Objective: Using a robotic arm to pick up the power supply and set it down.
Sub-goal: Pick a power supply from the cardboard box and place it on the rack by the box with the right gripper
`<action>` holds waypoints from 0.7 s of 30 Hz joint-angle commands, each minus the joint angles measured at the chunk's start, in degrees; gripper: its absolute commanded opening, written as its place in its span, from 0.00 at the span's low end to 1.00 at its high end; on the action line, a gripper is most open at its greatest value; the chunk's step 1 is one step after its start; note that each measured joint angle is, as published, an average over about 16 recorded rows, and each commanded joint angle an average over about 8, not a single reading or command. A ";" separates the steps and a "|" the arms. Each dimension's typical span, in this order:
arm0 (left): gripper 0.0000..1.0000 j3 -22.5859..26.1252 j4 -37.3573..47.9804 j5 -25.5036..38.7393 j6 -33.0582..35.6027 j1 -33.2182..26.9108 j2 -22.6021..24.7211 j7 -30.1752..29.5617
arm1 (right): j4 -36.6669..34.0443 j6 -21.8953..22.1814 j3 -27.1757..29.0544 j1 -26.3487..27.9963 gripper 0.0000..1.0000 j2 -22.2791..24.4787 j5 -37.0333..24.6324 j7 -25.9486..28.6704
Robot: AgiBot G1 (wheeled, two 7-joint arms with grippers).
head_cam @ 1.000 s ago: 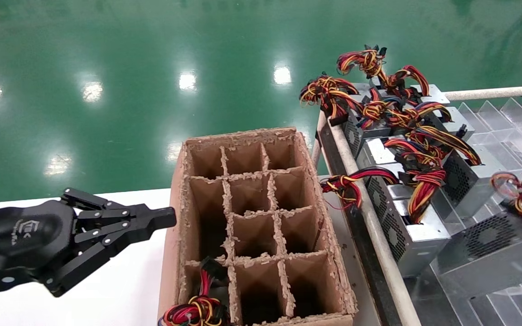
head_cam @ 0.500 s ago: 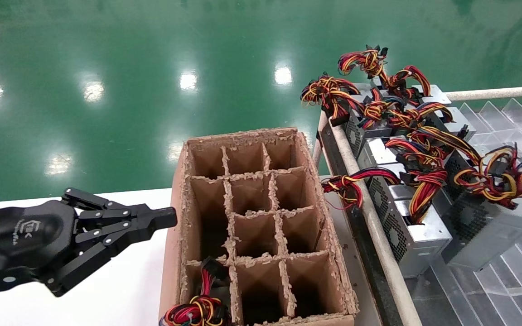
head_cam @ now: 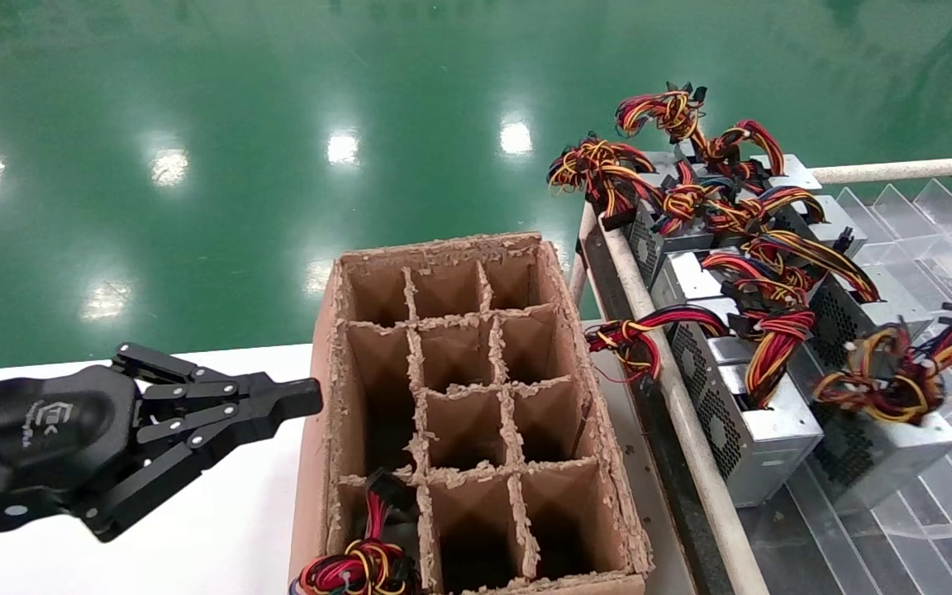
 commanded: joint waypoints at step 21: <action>0.00 0.00 0.00 0.00 0.00 0.00 0.00 0.00 | 1.50 -0.42 -5.47 4.22 1.00 -1.33 -3.83 2.18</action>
